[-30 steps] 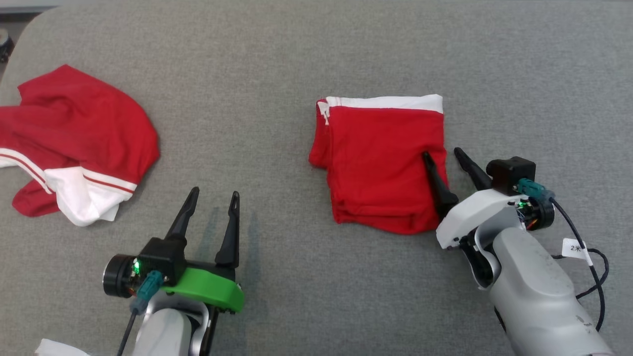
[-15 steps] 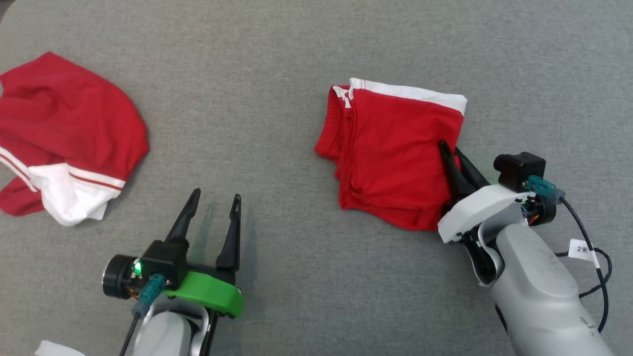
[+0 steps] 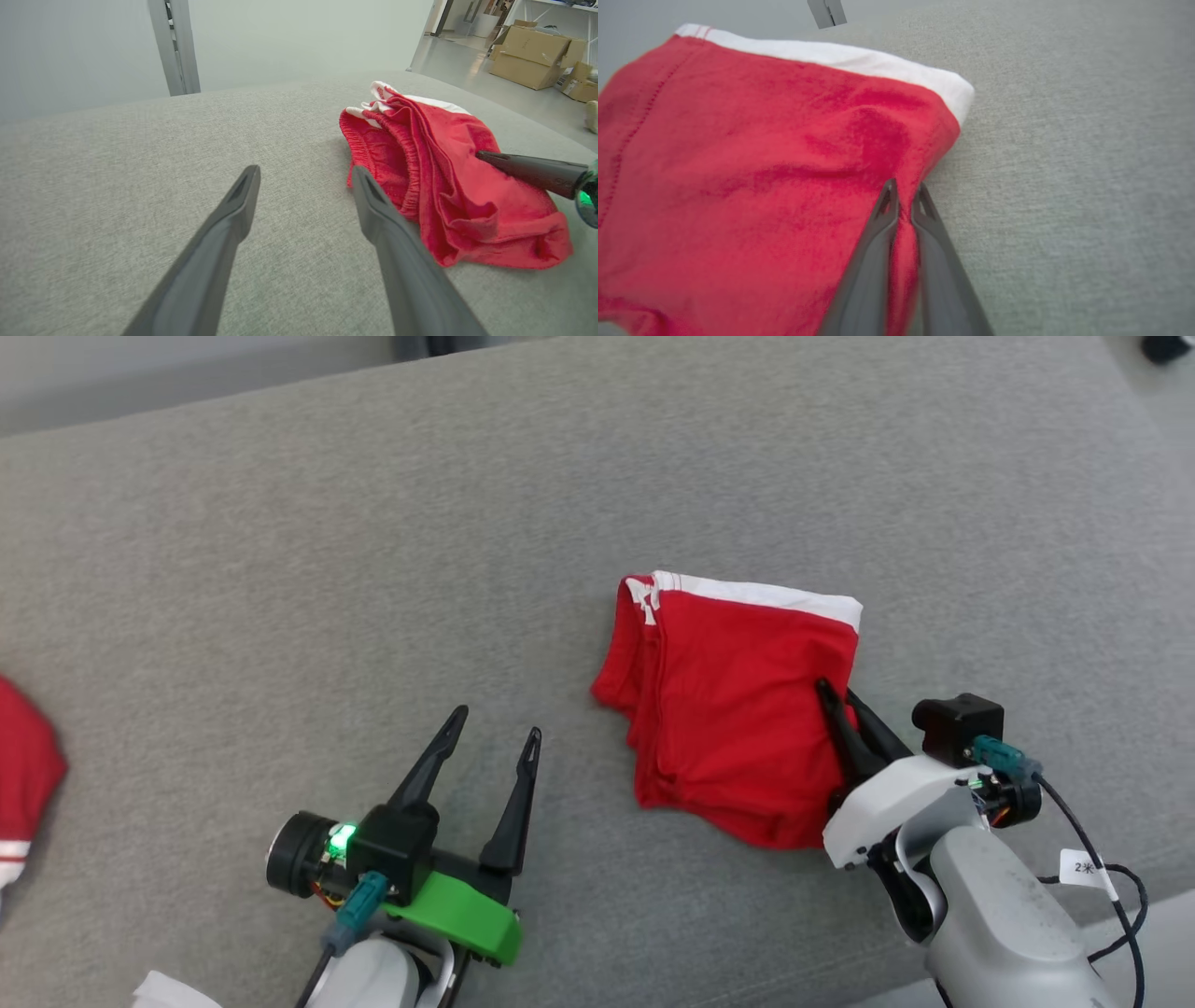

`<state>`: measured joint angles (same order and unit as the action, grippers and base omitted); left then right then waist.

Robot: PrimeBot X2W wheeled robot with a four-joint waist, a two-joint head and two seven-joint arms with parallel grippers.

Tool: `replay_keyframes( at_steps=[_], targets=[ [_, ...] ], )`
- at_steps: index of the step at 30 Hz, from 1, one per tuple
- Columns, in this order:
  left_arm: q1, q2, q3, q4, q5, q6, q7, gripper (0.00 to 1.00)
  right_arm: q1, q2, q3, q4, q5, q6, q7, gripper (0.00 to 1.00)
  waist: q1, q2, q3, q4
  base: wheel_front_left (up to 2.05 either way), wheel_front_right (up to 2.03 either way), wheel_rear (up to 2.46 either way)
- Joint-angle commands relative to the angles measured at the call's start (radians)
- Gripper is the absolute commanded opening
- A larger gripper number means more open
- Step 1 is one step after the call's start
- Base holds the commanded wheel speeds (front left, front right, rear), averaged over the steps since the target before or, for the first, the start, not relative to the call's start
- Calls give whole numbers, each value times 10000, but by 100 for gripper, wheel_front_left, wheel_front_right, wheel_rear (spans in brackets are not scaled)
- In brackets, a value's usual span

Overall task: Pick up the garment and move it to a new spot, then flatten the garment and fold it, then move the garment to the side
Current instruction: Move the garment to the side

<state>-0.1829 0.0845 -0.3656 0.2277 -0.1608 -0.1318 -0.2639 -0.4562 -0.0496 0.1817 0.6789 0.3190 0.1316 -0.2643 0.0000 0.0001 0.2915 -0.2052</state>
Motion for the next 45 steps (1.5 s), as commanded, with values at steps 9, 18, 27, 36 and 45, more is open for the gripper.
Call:
replay_keyframes(
  at_steps=[9, 18, 27, 36, 45],
  targets=[
    [293, 151, -433, 32, -64, 22, -7, 100, 300, -24, 7, 63, -453, -17, -1, 0, 0, -1, -582, -2453, 0, 0, 0],
    [-158, 552, -634, -122, -138, 22, -7, 100, -874, -27, -160, 549, -1567, -19, -1, 0, 0, -1, 407, -1879, 0, 0, 0],
    [-948, 1231, -596, -512, -264, 21, -7, 100, -3511, -303, -1700, 1822, -3474, -19, 43, 0, 0, -1, 2031, -762, 0, 0, 0],
    [-1566, 1439, -639, -773, -377, 21, -7, 100, -4995, -1737, -5005, 2256, -5555, -19, 571, 0, 0, -1, 2713, 85, 0, 0, 0],
    [-1721, 1406, -423, -753, -412, 21, -6, 100, -5207, -2169, -7808, 1101, -7512, -19, 1158, 0, 0, -1, 2807, 342, 0, 0, 0]
  ],
)
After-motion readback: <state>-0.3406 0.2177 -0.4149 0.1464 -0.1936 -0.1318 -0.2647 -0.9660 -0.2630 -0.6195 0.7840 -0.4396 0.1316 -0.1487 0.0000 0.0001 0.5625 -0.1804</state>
